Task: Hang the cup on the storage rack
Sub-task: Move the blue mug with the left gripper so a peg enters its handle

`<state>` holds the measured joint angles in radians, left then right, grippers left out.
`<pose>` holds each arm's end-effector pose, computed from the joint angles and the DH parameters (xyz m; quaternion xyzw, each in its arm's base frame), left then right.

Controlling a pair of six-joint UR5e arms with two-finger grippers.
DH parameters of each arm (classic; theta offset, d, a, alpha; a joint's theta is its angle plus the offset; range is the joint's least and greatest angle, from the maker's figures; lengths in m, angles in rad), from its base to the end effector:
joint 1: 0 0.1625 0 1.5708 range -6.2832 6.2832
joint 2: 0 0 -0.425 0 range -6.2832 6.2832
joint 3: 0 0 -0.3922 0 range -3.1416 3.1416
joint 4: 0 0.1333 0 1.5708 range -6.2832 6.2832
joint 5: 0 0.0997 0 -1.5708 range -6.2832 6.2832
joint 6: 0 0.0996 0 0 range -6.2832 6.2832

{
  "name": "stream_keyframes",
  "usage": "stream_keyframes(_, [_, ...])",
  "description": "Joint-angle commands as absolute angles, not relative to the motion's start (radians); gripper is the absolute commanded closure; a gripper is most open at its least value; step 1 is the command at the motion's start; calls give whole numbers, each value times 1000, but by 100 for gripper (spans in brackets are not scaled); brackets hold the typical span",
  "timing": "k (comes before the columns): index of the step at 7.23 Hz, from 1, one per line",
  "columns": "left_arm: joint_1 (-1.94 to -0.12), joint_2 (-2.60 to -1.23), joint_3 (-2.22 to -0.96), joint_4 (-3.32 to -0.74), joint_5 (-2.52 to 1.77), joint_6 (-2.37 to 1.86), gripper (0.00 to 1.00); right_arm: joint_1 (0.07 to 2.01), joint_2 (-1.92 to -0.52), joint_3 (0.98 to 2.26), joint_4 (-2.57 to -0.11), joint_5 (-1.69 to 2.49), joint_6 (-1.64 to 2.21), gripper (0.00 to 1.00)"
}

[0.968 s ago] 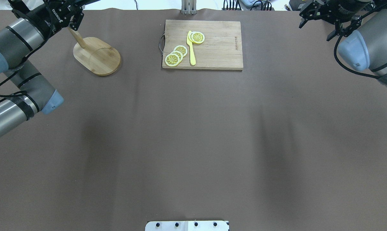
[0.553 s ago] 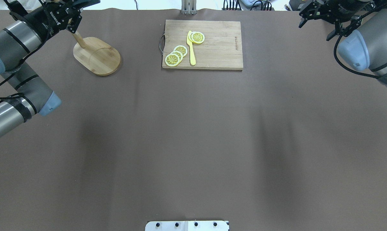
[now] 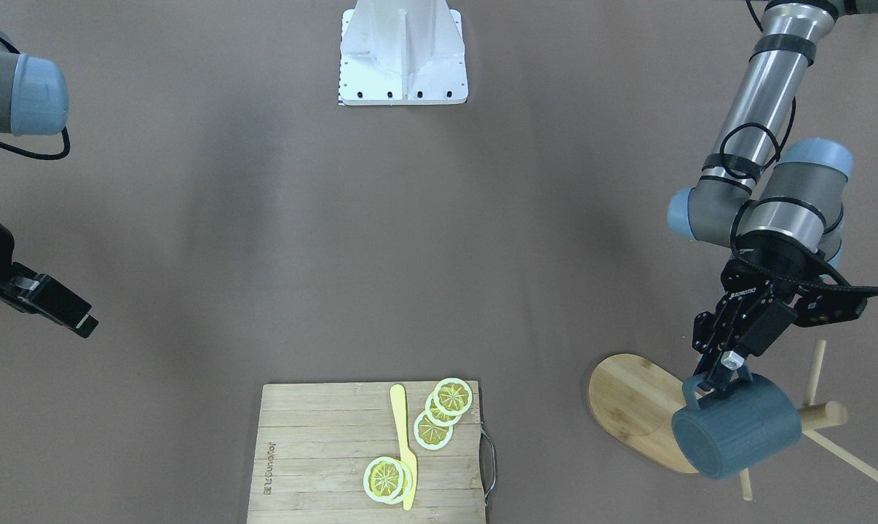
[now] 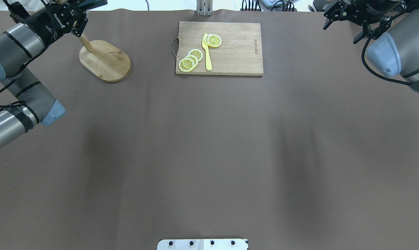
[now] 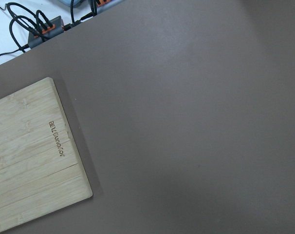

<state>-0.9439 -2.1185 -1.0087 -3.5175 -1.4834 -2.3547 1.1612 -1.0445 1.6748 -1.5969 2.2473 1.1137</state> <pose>0.2786 -0.6267 0.4026 0.0904 0.8173 -0.4552 0.3415 -0.1964 -0.6304 0.3061 -0.0155 -0.4230 0.2179 0.8794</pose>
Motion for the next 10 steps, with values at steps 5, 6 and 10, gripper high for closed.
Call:
stream_keyframes(5, [-951,-2114,-996,-3514,-1485,-2390,100,1161,-1045,1675,-1598,2246,1114,0])
stream_keyframes(6, [-951,-2114,-996,-3516,-1485,-2391,100,1161,-1045,1675,-1597,2246,1114,0])
stream_keyframes(10, [-948,-2097,-992,-3519,-1483,-2443,100,1160,-1045,1675,-1598,2246,1114,0])
